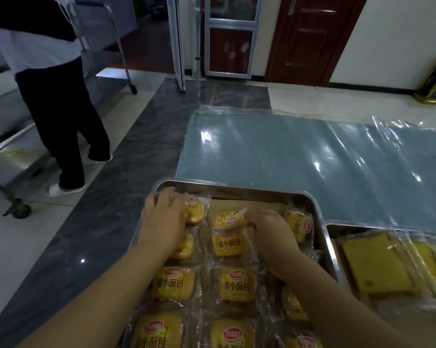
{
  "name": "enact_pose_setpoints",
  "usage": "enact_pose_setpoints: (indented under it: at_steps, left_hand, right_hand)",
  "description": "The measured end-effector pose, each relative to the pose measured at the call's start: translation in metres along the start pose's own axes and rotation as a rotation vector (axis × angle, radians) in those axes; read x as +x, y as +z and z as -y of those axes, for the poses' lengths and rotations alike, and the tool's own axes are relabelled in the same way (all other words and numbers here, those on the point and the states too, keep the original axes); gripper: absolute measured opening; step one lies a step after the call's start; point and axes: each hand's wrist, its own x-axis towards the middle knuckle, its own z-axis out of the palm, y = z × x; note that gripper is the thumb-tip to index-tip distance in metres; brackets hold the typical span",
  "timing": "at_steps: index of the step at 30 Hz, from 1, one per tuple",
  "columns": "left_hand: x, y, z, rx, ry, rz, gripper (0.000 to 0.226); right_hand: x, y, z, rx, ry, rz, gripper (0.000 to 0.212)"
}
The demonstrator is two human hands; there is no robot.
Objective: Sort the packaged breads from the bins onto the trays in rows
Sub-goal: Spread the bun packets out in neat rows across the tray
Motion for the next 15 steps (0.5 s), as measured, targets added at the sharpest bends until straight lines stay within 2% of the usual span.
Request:
enact_pose_setpoints:
  at_steps: [2,5,11,13,15]
  left_hand:
    - [-0.002,0.008,0.003,0.028,0.114,0.089,0.040]
    - [-0.006,0.017,0.008,-0.040,0.147,0.241,0.043]
    - [-0.008,0.017,0.012,-0.022,0.154,0.196,0.044]
    - [-0.011,0.017,0.013,-0.026,0.154,0.174,0.043]
    - [-0.014,0.017,0.014,-0.018,0.161,0.160,0.041]
  right_hand:
    - [-0.003,0.003,-0.002,0.010,0.005,0.031,0.024]
    - [-0.004,0.005,-0.002,0.013,-0.006,0.033,0.026]
    - [-0.003,0.006,0.007,-0.017,-0.027,0.089,0.031]
    - [-0.004,0.005,0.010,0.006,0.009,0.022,0.026]
    - [-0.002,0.001,0.011,0.017,0.033,-0.151,0.020]
